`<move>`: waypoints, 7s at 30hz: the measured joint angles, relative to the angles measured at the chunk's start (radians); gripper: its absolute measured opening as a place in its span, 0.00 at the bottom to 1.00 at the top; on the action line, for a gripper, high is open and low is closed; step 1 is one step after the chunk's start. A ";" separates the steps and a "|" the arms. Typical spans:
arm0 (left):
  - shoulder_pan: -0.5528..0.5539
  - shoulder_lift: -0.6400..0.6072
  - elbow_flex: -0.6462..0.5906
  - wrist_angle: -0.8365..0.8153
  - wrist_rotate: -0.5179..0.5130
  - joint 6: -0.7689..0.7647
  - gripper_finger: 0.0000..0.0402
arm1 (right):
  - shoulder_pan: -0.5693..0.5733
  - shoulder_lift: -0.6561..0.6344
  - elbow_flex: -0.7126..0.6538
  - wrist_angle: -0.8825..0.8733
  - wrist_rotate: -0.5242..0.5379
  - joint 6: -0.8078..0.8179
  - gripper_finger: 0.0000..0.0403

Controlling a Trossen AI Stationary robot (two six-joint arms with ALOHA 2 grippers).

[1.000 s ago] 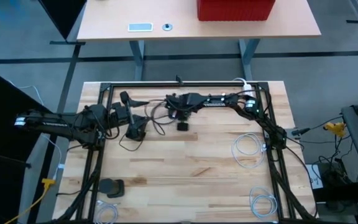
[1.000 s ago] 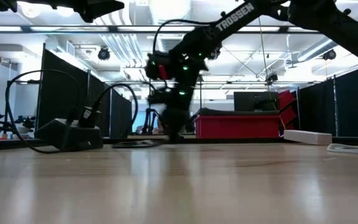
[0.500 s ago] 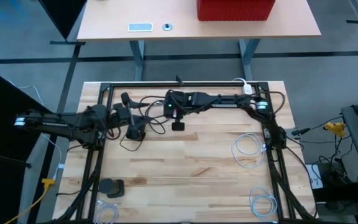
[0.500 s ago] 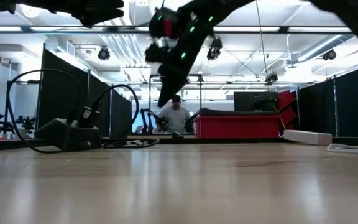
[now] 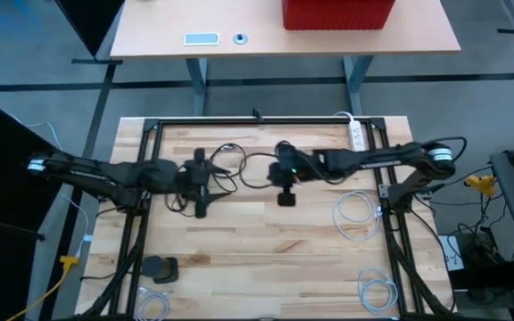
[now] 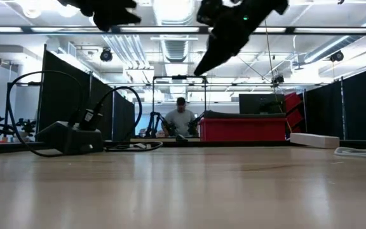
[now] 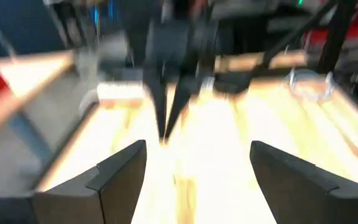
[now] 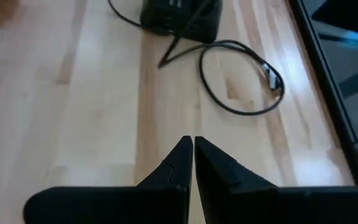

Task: Insert USB
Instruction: Insert bottom left white charger cable into the bottom black outlet extension

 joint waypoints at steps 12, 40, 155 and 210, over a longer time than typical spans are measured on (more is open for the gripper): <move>-0.109 0.392 0.473 -0.991 0.152 -0.552 0.69 | 0.089 -0.057 -0.174 0.107 -0.006 0.003 0.01; -0.713 0.514 0.733 -1.312 0.445 -1.380 0.69 | 0.410 0.276 -0.067 0.661 -0.126 0.099 0.24; -1.012 0.940 0.490 -0.811 0.377 -1.127 0.68 | 0.472 1.092 1.198 0.282 -0.101 0.039 0.26; -1.018 0.883 0.899 -1.375 -0.513 -1.708 0.01 | 0.269 0.721 0.692 -0.065 -0.361 -0.180 0.02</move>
